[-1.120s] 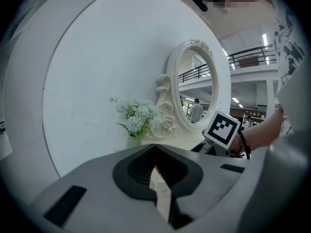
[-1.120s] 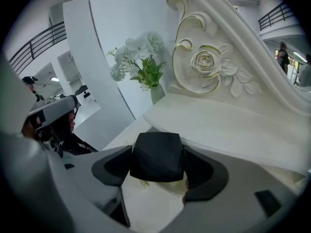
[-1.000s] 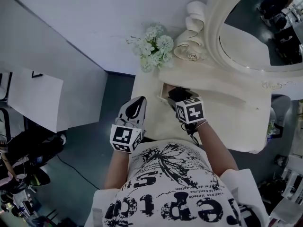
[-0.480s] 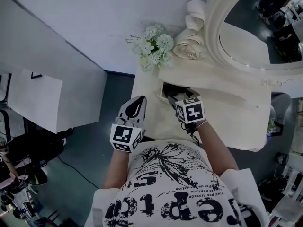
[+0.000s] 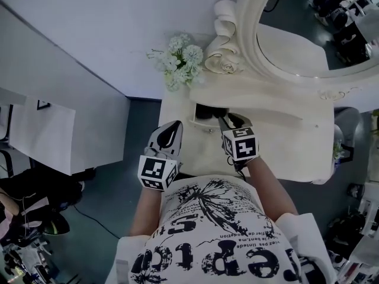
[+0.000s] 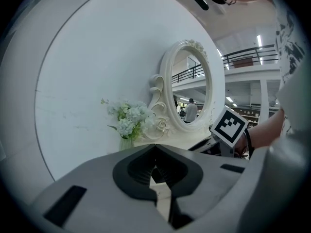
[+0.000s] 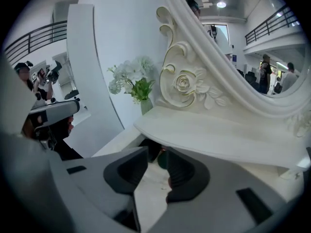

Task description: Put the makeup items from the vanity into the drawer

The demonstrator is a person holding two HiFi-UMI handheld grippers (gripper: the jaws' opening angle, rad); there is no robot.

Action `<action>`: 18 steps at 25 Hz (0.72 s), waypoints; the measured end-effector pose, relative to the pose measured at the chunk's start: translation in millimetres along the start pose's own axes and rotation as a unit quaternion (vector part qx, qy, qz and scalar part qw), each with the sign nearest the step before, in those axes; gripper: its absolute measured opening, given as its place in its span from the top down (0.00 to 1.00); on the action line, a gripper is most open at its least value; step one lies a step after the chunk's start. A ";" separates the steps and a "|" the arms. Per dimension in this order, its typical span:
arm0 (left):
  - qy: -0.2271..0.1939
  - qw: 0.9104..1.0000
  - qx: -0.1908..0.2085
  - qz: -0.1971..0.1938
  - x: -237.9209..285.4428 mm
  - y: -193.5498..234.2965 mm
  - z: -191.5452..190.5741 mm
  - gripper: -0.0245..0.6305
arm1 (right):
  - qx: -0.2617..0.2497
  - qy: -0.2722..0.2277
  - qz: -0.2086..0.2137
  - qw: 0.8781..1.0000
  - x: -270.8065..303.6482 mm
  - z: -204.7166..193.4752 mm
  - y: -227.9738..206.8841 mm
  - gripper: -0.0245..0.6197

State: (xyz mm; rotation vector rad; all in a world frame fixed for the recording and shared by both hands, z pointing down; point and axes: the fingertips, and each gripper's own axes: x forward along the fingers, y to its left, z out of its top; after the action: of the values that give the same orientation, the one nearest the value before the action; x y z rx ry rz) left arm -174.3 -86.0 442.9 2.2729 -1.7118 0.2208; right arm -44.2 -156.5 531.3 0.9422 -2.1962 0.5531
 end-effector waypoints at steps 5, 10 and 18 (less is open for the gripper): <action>-0.006 1.000 0.015 -0.020 9.8 -18.4 8.0 0.93 | 0.026 -0.041 -0.011 0.999 -25.8 3.2 -17.8 0.90; -0.014 0.999 0.031 -0.035 19.1 -31.5 21.8 0.93 | 0.024 -0.121 -0.025 0.992 -60.1 22.6 -32.2 0.93; -0.024 0.998 0.048 -0.038 22.4 -37.9 40.4 0.93 | 0.000 -0.239 -0.019 0.971 -110.4 40.2 -30.1 0.94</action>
State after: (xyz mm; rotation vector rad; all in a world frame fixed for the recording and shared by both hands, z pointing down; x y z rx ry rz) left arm -133.7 -109.7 406.0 2.4257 -1.6666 0.2398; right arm 18.1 -148.8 427.6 1.2138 -2.5903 0.3294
